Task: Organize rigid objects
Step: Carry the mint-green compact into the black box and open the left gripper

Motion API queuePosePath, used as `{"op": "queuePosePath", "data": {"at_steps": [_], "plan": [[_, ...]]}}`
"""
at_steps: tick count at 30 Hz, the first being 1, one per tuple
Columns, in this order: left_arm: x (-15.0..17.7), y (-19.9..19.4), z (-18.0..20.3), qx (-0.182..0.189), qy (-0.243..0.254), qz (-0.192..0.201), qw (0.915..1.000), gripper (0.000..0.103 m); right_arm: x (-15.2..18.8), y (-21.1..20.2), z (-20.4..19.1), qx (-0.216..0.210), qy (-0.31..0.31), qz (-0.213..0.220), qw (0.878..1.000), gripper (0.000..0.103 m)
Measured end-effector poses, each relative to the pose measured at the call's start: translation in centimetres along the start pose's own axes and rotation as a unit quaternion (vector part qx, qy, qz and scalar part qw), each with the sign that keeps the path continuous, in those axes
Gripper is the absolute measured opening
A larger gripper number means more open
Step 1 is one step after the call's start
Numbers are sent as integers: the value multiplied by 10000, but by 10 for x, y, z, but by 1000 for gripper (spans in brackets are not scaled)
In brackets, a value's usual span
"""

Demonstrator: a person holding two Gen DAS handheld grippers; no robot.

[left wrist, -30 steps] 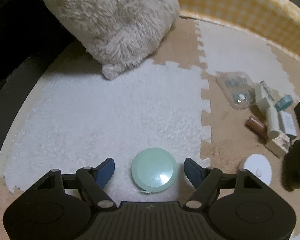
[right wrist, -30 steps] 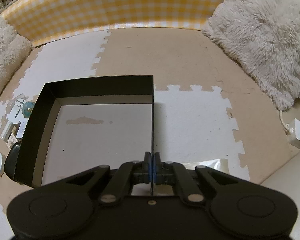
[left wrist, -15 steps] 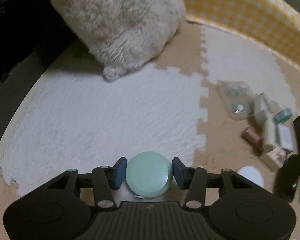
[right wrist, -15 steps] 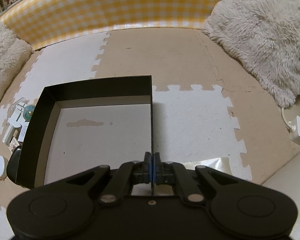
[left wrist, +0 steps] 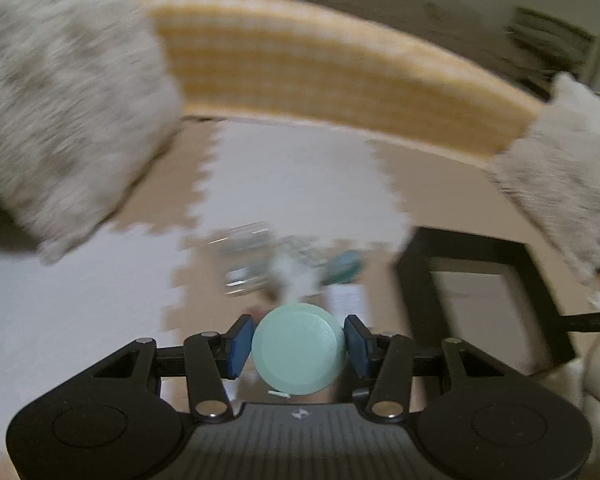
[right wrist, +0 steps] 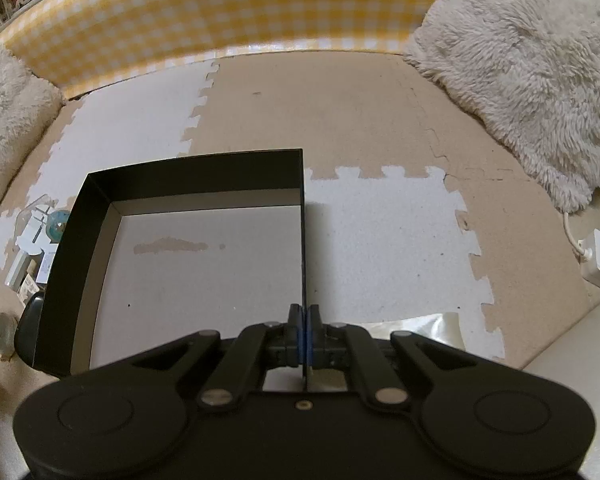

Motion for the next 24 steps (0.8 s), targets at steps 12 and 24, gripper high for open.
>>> {"op": "queuePosePath", "data": {"at_steps": [12, 24], "plan": [[7, 26, 116, 883, 1055, 124, 9904, 50, -1, 0, 0, -7, -5, -35, 10000, 2], [27, 46, 144, 1037, 1614, 100, 9814, 51, -1, 0, -1, -12, -17, -44, 10000, 2]]}}
Point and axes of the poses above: each gripper's, at about its wrist camera, not at the fingertips, and y roughly the way its jaws point, z to its right, x to its underside, the point moved 10 cm from there along y, roughly the way its jaws point, and after that the axes turned 3 degrees about -z, right-handed, at the moved point
